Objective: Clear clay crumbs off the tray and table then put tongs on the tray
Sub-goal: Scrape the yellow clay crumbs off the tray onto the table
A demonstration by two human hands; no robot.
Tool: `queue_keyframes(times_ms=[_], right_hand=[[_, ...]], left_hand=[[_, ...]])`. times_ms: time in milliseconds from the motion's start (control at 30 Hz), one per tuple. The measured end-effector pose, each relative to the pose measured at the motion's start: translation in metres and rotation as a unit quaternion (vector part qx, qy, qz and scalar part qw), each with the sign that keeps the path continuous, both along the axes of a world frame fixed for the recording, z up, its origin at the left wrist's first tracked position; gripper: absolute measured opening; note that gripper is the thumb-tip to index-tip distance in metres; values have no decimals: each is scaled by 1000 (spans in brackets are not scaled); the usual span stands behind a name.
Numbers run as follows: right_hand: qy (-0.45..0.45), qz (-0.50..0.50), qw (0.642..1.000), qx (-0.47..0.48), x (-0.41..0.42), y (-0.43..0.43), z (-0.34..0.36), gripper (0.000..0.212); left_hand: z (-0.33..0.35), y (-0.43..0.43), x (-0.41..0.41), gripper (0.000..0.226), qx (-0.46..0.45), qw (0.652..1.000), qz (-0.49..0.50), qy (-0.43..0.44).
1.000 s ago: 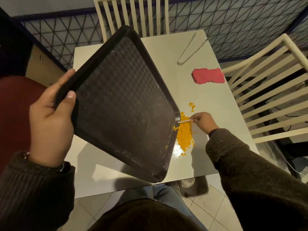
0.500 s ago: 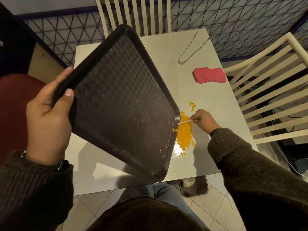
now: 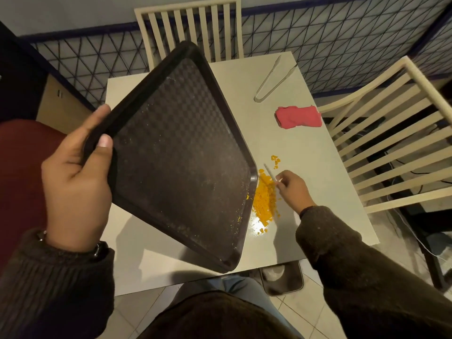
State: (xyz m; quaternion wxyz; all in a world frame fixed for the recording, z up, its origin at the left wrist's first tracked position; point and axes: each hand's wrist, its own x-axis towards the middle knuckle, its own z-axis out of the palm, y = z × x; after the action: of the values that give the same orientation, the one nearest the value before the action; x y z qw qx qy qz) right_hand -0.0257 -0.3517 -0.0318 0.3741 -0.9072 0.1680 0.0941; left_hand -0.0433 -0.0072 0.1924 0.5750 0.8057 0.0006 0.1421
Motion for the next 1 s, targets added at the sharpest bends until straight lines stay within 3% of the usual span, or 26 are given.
queue_keyframes(times_ms=[133, 233, 300, 433, 733, 1000], right_hand=[[17, -196, 952, 235, -30, 54, 14, 17], [-15, -318, 886, 337, -30, 79, 30, 15], [-41, -344, 868, 357, -21, 89, 38, 15], [-45, -258, 897, 356, 1, 104, 46, 42], [-47, -285, 901, 323, -6, 113, 45, 13], [-32, -212, 938, 272, -35, 102, 48, 20]], left_hand=[[21, -28, -2, 42, 24, 998, -17, -54], [39, -41, -5, 45, 58, 992, -48, -101], [47, -50, -8, 45, 74, 986, -67, -133], [50, -65, -17, 39, 106, 972, -96, -185], [42, -69, -16, 33, 91, 971, -102, -198], [17, -41, 6, 46, 5, 990, -28, -136]])
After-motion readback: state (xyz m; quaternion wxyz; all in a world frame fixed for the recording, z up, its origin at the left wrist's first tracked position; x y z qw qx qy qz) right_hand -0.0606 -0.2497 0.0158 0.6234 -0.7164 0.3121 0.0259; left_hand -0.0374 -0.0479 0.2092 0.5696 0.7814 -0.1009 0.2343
